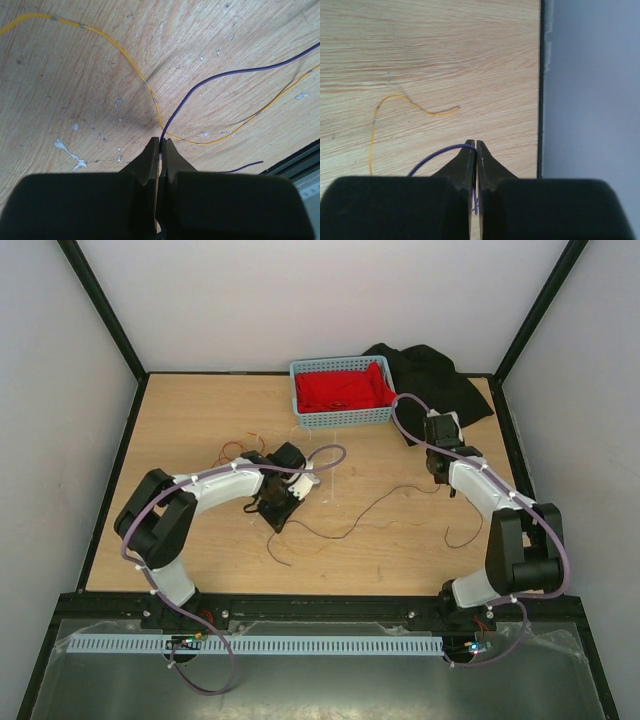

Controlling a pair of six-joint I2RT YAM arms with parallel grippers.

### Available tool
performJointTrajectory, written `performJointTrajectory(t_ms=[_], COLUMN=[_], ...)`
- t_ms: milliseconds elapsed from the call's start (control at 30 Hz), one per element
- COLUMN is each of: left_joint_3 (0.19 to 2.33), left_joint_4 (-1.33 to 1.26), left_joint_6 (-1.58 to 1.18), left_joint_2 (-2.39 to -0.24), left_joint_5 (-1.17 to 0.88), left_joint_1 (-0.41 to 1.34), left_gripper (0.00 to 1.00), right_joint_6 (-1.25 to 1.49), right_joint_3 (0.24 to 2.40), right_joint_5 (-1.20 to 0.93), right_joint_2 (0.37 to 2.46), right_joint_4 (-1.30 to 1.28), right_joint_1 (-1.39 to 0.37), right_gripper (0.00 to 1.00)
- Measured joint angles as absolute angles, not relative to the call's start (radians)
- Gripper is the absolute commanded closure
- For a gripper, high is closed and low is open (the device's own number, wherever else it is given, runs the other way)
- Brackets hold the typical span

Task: Zip-tie the wires
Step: Straighten the cable at the center of the board.

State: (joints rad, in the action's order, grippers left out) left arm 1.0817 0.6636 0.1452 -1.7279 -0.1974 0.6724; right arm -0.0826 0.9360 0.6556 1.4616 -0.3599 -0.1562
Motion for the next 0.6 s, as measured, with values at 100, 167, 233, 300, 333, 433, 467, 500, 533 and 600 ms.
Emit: performJointTrajectory(t_ms=[100,167,233,300,333,433,467,500,533,600], left_joint_3=[1.082,1.083,1.087,1.095,1.099,1.107,1.11,1.112,1.114,1.115], left_joint_4=[0.669,0.672,0.674,0.678,0.678,0.68,0.68,0.68,0.68,0.681], left_joint_6=[0.145,0.145,0.145,0.145,0.145,0.144,0.144,0.143,0.142,0.141], left_joint_2=[-1.732,-1.734,-1.737,-1.742,-1.744,-1.749,-1.751,-1.754,-1.755,-1.756], left_joint_5=[-0.191,-0.189,-0.186,-0.185,-0.184,-0.183,-0.183,-0.183,-0.183,-0.183], left_joint_1=[0.673,0.674,0.674,0.674,0.673,0.674,0.674,0.674,0.674,0.674], left_gripper=[1.0,1.0,1.0,1.0,1.0,1.0,1.0,1.0,1.0,1.0], right_joint_6=[-0.081,-0.08,-0.08,-0.081,-0.083,-0.088,-0.089,-0.091,-0.092,-0.091], right_joint_3=[0.936,0.937,0.942,0.959,0.973,1.024,1.042,1.061,1.076,1.095], right_joint_5=[0.616,0.591,0.565,0.542,0.53,0.492,0.477,0.463,0.45,0.427], right_joint_2=[1.49,1.51,1.53,1.546,1.553,1.563,1.563,1.563,1.56,1.551], right_joint_4=[-0.359,-0.359,-0.361,-0.379,-0.392,-0.428,-0.443,-0.46,-0.471,-0.49], right_joint_1=[-0.156,-0.156,-0.156,-0.155,-0.155,-0.153,-0.152,-0.152,-0.152,-0.151], right_gripper=[0.72,0.62,0.54,0.46,0.43,0.35,0.34,0.32,0.31,0.27])
